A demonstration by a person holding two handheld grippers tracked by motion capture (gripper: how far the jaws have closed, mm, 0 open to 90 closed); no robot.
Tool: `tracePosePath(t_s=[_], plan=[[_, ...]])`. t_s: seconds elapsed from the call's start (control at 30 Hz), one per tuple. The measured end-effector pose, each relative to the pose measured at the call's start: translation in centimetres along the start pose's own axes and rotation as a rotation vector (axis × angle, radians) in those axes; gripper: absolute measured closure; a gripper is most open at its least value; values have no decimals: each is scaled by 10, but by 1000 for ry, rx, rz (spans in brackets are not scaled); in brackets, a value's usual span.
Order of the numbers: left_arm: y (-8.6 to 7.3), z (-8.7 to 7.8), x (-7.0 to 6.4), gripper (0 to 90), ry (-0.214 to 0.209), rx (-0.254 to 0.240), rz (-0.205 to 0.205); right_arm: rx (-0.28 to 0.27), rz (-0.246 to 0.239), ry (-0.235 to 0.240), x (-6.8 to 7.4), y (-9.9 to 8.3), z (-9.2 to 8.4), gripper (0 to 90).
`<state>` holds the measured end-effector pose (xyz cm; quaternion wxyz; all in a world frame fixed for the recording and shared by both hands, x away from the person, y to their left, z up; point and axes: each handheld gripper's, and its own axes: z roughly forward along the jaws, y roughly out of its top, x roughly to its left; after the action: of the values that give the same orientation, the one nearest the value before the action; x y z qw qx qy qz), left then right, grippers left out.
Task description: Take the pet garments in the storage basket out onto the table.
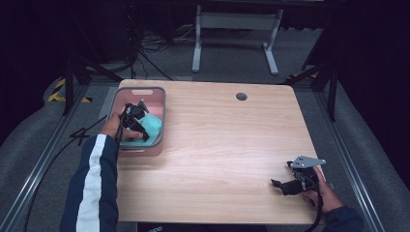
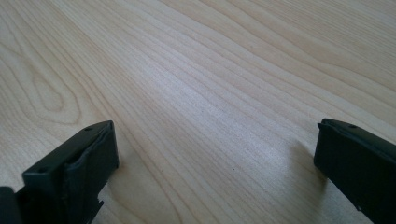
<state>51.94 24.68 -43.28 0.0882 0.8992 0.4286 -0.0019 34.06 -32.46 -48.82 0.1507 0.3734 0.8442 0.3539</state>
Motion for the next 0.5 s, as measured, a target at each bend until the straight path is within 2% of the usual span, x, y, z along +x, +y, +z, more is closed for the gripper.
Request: tracePosePath(t_s=[0.13,0.23,0.33,0.4,0.5], plan=[[1,-2,-3,578,-23,3,31,0,0,0,0,0,0,2],[2,-4,-8,657,-5,12,64,0,0,0,0,0,0,2],[3,-6,-12,693,61,11,91,0,0,0,0,0,0,2],[3,-10,-14,703,110,-18,85,0,0,0,0,0,0,2],[0,-17,-15,707,136,-77,74,0,0,0,0,0,0,2]])
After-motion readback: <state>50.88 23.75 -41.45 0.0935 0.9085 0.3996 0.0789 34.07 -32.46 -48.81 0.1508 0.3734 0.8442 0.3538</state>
